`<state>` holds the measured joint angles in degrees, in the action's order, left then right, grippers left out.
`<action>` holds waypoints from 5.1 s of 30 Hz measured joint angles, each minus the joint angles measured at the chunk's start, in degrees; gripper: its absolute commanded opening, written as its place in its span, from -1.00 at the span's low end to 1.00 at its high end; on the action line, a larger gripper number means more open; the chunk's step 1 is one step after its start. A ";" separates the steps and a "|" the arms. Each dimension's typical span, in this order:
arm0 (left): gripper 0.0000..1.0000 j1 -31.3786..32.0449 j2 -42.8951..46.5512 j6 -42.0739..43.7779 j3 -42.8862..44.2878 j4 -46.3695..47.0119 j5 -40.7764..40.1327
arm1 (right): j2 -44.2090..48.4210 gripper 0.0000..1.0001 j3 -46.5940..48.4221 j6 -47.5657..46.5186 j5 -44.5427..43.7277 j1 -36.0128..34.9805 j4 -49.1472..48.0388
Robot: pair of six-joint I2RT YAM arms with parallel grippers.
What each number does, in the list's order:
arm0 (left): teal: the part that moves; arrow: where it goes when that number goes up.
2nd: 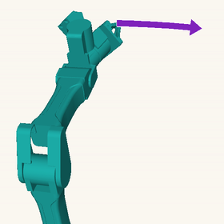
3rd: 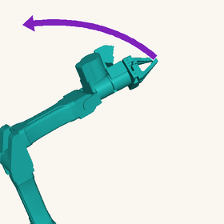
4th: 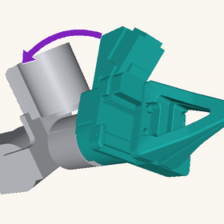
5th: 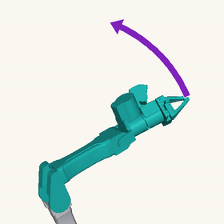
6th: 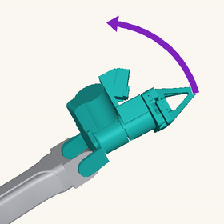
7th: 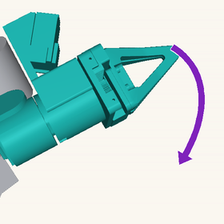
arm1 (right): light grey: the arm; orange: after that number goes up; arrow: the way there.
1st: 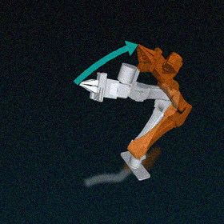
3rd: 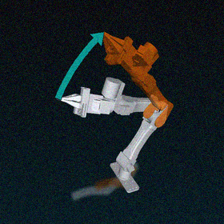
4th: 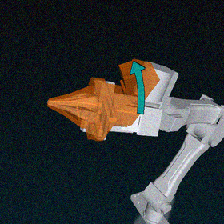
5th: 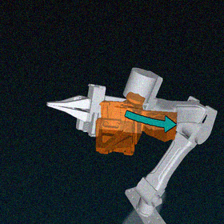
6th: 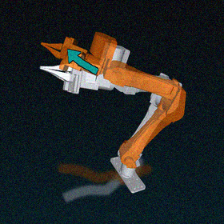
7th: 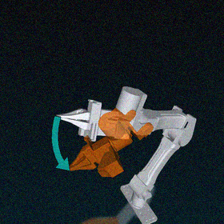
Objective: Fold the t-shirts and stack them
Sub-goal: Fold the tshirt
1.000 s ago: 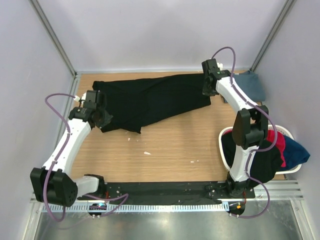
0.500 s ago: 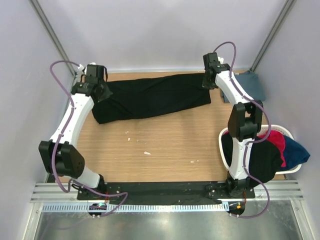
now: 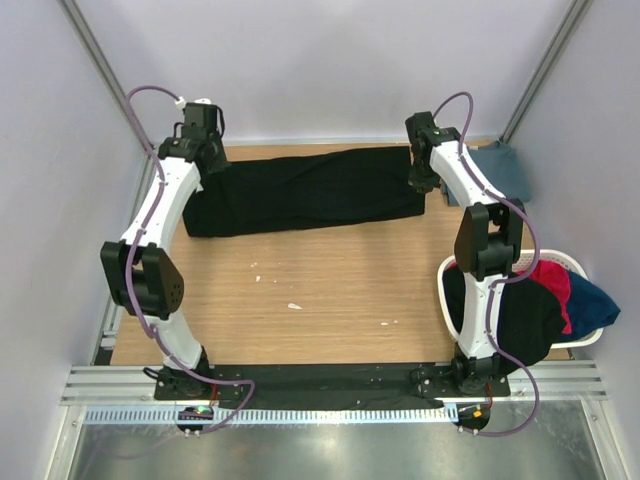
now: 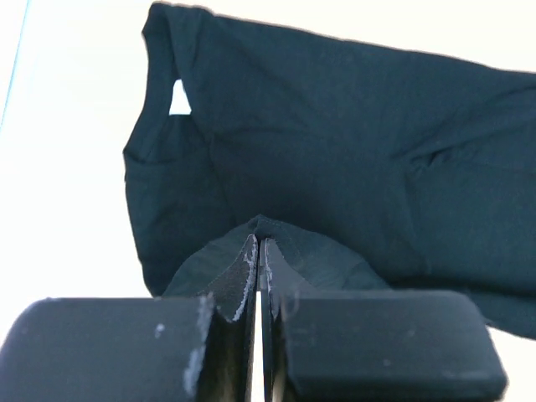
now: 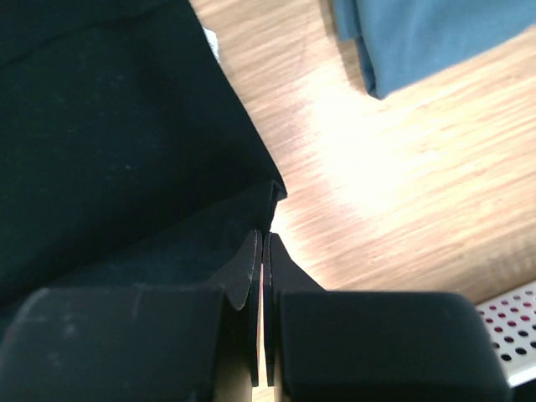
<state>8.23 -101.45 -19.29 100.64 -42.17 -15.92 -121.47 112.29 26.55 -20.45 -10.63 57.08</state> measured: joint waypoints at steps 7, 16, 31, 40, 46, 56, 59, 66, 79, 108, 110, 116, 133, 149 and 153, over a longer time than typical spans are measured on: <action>-1.00 0.00 -5.42 2.99 6.80 1.20 0.44 | 0.00 -0.98 0.66 1.55 -1.18 0.76 1.01; -1.00 0.00 -10.01 7.19 11.56 3.82 2.29 | -0.24 -0.98 2.93 2.16 -1.05 2.56 0.35; -1.00 0.00 -19.50 10.84 20.37 6.84 2.73 | -6.40 -0.98 5.77 2.12 0.28 3.21 -3.37; -1.00 0.00 -20.13 11.06 21.38 7.39 -1.05 | -9.49 -0.98 8.66 2.08 0.74 4.50 -5.01; -1.00 -0.22 -21.20 10.93 21.38 8.28 -3.23 | -11.08 -0.97 9.33 1.75 1.46 4.94 -6.21; -1.00 -1.49 -24.85 10.12 23.91 9.05 -5.92 | -12.74 -0.98 9.70 0.04 2.71 5.09 -10.21; -1.00 -1.66 -25.27 9.42 24.06 9.07 -6.71 | -13.64 -0.98 10.34 -0.55 3.04 5.09 -11.56; -0.99 -1.73 -25.68 8.98 24.06 9.09 -8.55 | -15.45 -0.98 10.67 -1.51 4.17 5.14 -13.88; 0.10 -2.16 -29.59 7.91 24.09 9.16 -6.45 | -16.70 0.09 12.92 -2.40 7.67 5.22 -17.70; 0.96 -4.20 -20.61 -40.74 -6.75 16.83 9.14 | -22.99 0.83 17.84 -18.86 23.19 -3.23 -31.50; 0.96 -4.26 -20.65 -42.23 -8.83 16.96 8.57 | -24.46 0.83 16.65 -19.91 22.56 -3.13 -31.76; 0.96 -5.25 -19.76 -44.39 -11.02 19.04 8.02 | -21.90 0.83 8.83 -22.60 21.46 -3.21 -36.44; 0.87 -6.43 -33.77 -23.43 12.63 9.66 8.59 | 15.19 0.84 -46.25 -16.28 17.27 -16.50 -40.13; 0.91 4.31 -47.43 -0.96 35.43 6.43 18.97 | 30.62 0.85 -59.80 -4.02 18.95 -37.90 -28.68; 0.93 9.29 -48.11 -0.15 36.24 7.80 21.57 | 33.07 0.85 -58.27 -5.86 23.06 -38.38 -26.25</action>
<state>17.52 -149.56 -19.44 136.88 -34.37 5.65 -88.40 54.02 20.69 2.61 -49.01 30.83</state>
